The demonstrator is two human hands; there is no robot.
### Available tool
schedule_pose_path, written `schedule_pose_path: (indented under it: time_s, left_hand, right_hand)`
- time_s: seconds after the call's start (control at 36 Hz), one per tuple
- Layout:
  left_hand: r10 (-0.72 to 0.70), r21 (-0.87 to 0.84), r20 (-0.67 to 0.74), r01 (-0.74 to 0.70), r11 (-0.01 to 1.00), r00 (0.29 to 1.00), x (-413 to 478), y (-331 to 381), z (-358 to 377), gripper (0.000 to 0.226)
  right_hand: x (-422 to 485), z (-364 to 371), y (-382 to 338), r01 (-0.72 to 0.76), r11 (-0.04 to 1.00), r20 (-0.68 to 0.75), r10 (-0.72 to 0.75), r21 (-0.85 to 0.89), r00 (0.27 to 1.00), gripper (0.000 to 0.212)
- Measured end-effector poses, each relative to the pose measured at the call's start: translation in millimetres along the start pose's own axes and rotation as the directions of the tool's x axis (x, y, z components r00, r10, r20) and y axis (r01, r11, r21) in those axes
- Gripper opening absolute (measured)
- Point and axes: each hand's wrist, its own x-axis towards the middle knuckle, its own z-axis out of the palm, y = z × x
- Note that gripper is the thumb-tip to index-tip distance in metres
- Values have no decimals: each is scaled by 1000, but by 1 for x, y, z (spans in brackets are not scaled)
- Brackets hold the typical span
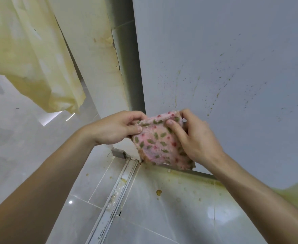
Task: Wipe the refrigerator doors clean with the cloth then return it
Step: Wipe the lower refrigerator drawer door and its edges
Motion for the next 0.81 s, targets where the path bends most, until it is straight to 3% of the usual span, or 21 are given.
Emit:
schedule_pose_path:
  time_s: [0.06, 0.14, 0.22, 0.33, 0.39, 0.42, 0.5, 0.61, 0.69, 0.81]
  left_hand:
    - [82, 104, -70, -74, 992, 994, 0, 10, 3, 20]
    - [248, 263, -311, -167, 950, 918, 6, 22, 9, 15]
    - [400, 339, -566, -239, 910, 721, 16, 32, 17, 15]
    - [460, 380, -723, -261, 888, 514, 31, 39, 24, 13]
    - [486, 410, -754, -260, 874, 443, 37, 41, 27, 12]
    - [497, 425, -764, -259, 867, 411, 39, 41, 27, 11]
    - [539, 480, -770, -247, 842, 341, 43, 41, 27, 10]
    - [630, 589, -739, -226, 776, 239, 48, 42, 24, 14]
    - [681, 648, -717, -218, 730, 150, 51, 41, 13, 22]
    - [689, 673, -725, -188, 715, 25, 57, 39, -16, 32]
  right_hand:
    - [0, -5, -3, 111, 981, -219, -144, -157, 965, 29]
    - [5, -13, -7, 217, 926, -482, -349, -308, 804, 22]
    - [13, -17, -17, 169, 926, -591, -347, -337, 728, 12]
    - [24, 1, -39, 210, 975, -703, -201, -76, 682, 21]
    - [23, 18, -49, 296, 954, -690, -179, 53, 701, 25]
    - [23, 27, -50, 330, 944, -673, -229, 24, 703, 22]
    - [30, 49, -33, 315, 919, -619, -393, -237, 680, 7]
    - [45, 55, -16, 282, 805, -582, -578, -523, 572, 28]
    - [59, 51, -9, 262, 728, -549, -662, -634, 511, 38]
    - [72, 48, -9, 203, 678, -494, -678, -706, 545, 51]
